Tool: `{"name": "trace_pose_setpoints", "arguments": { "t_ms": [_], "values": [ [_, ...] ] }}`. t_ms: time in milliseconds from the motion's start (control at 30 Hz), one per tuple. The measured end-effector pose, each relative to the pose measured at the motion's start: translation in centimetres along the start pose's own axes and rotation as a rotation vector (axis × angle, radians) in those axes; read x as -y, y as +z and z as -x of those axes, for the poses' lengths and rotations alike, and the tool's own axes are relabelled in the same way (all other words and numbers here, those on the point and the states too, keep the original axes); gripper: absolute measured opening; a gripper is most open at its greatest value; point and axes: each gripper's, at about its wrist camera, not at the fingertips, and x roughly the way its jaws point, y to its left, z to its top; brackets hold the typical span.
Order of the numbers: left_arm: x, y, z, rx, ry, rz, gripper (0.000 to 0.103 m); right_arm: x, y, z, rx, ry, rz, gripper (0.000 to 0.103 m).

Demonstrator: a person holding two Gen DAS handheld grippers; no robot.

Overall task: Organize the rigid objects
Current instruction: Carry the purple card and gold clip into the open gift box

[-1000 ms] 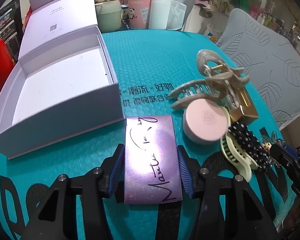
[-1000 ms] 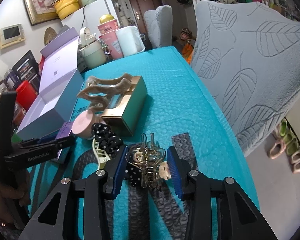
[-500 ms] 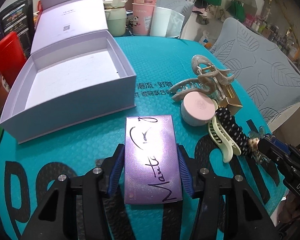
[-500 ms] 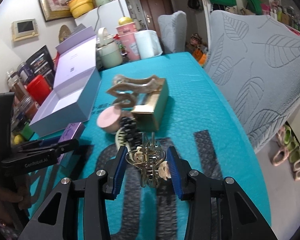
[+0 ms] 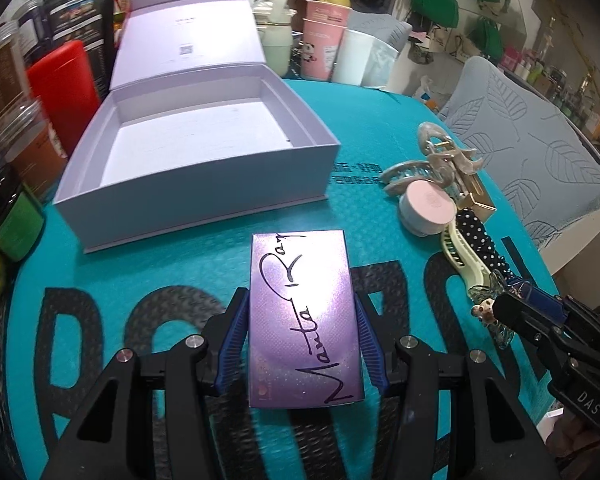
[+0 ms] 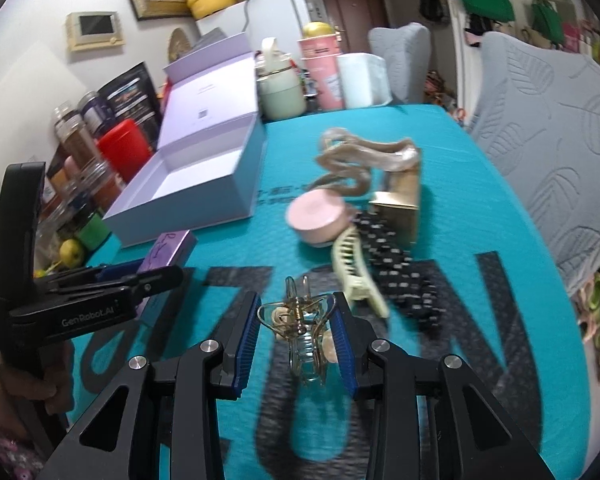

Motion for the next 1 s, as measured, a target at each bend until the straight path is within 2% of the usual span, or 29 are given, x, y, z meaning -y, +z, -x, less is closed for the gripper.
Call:
{"name": "trace_pose_setpoints", "arguments": {
  "t_ms": [567,1000],
  "values": [
    [-4.5,0.2,3.4,0.068,0.062,0.083,0.051,-5.7,1.7,-2.2,-0.019,0.146,0.112,0.035],
    [-6.1,2.5,4.3,0.109,0.076,0.109,0.051,-9.0,5.1,-2.9,-0.007,0.214,0.204,0.035]
  ]
}}
